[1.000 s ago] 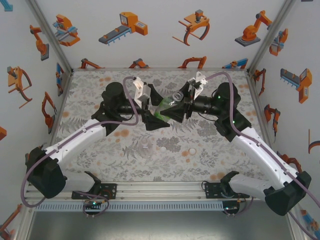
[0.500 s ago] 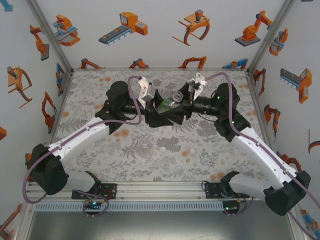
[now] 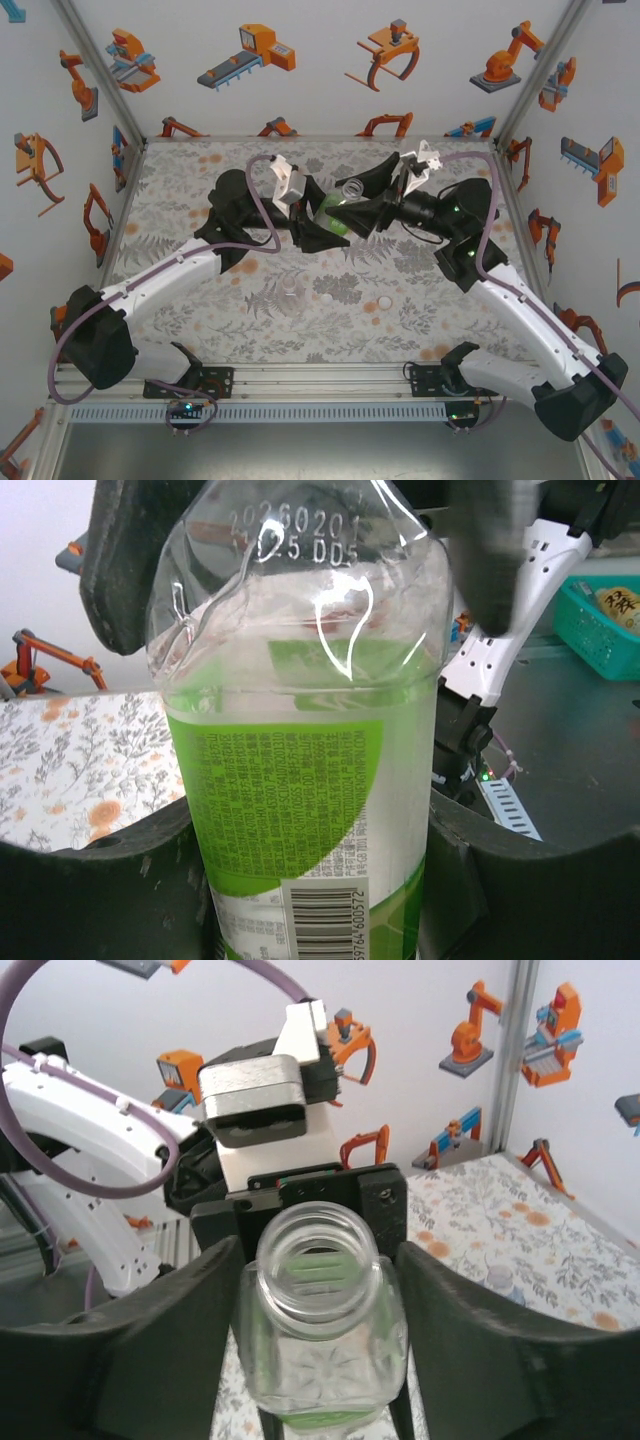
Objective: Screw on the bottle caps
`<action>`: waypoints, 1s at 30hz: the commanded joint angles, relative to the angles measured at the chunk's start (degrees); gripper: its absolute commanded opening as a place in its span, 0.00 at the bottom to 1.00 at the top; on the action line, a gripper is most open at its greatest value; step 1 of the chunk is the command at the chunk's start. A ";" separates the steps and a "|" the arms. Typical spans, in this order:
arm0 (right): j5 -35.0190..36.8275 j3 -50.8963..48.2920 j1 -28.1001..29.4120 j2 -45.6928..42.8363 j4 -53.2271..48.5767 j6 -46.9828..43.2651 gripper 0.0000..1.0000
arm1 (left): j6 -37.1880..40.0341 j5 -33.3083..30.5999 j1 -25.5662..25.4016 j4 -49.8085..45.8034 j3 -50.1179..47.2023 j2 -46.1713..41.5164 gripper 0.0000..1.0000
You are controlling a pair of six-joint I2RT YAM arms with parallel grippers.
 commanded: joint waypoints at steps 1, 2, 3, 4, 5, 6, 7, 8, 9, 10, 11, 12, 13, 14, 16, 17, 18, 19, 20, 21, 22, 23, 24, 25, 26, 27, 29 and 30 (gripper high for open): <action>-0.41 -0.72 0.32 0.19 4.94 3.30 0.48 | -2.48 -0.20 -0.22 5.00 0.02 0.01 0.41; -0.45 -0.76 0.32 0.26 4.78 3.21 0.44 | -2.49 -0.26 -0.25 4.88 0.06 0.05 0.48; -0.50 -0.66 0.32 0.46 4.43 3.01 0.41 | -2.49 -0.27 -0.19 4.59 0.10 0.04 0.53; -0.53 -0.51 0.32 0.71 4.08 2.78 0.38 | -2.34 -0.27 -0.18 3.90 0.24 0.07 0.56; -0.75 -0.34 0.32 0.87 3.73 2.65 0.35 | -2.09 -0.23 -0.24 2.98 0.43 0.01 0.59; -1.03 -0.23 0.32 1.17 3.55 2.66 0.31 | -1.58 -0.27 -0.22 1.36 0.93 0.01 0.61; -1.37 -0.03 0.32 1.48 3.39 2.52 0.29 | -0.86 -0.27 -0.18 -0.80 1.56 0.03 0.61; -1.78 0.10 0.32 1.71 3.28 2.58 0.28 | -0.27 -0.21 -0.17 -3.23 2.28 0.06 0.61; -2.24 0.28 0.33 1.99 3.08 2.41 0.27 | 0.83 -0.14 -0.17 -6.83 3.51 0.09 0.62; -2.65 0.35 0.32 2.15 3.00 2.47 0.26 | 1.91 -0.18 -0.17 -10.22 4.78 0.10 0.63; -3.11 0.44 0.33 2.35 2.83 2.34 0.25 | 2.75 -0.18 -0.17 -12.46 5.66 0.10 0.63; -3.57 0.49 0.32 2.54 2.66 2.30 0.25 | 3.38 -0.18 -0.17 -14.16 6.39 0.13 0.63; -3.98 0.58 0.32 2.69 2.55 2.20 0.24 | 3.77 -0.16 -0.17 -15.25 6.84 0.10 0.63; -4.28 0.57 0.32 2.84 2.49 2.10 0.24 | 4.04 -0.15 -0.20 -15.87 7.07 0.08 0.63; -4.39 0.56 0.32 2.86 2.20 1.89 0.24 | 4.73 -0.14 -0.17 -17.27 7.59 -0.10 0.63; -4.32 0.59 0.32 2.93 2.23 1.88 0.24 | 5.10 -0.11 -0.17 -17.98 7.84 -0.11 0.62; -4.31 0.51 0.32 2.94 2.29 1.81 0.24 | 5.66 -0.10 -0.18 -19.09 8.18 -0.02 0.62; -4.22 0.46 0.32 2.96 2.36 1.88 0.23 | 6.00 -0.13 -0.19 -20.13 8.48 -0.01 0.60; -4.18 0.47 0.32 2.94 2.46 1.88 0.23 | 6.27 -0.10 -0.24 -20.80 8.70 0.08 0.60; -4.14 0.37 0.32 2.94 2.55 1.87 0.23 | 6.51 -0.18 -0.21 -21.39 8.83 0.03 0.58; -4.06 0.40 0.32 2.94 2.53 1.94 0.23 | 6.64 -0.16 -0.24 -21.46 8.65 0.02 0.57; -4.05 0.40 0.32 2.94 2.56 1.88 0.22 | 6.56 -0.11 -0.18 -21.52 8.54 0.15 0.57; -3.96 0.33 0.32 2.89 2.69 1.86 0.22 | 6.63 -0.05 -0.20 -21.71 8.50 0.12 0.57; -3.87 0.28 0.37 2.88 2.73 1.80 0.21 | 6.59 -0.15 -0.18 -21.90 8.52 0.10 0.58; -3.77 0.24 0.32 2.81 2.71 1.87 0.21 | 6.65 -0.14 -0.20 -22.12 8.42 0.24 0.60; -3.62 0.19 0.33 2.77 2.74 1.74 0.20 | 6.69 -0.10 -0.20 -22.28 8.34 0.22 0.60; -3.39 0.19 0.34 2.60 2.90 1.73 0.20 | 6.68 -0.02 -0.17 -22.37 8.27 0.35 0.60; -3.27 0.15 0.32 2.53 2.93 1.63 0.20 | 6.68 -0.01 -0.17 -22.42 8.23 0.36 0.60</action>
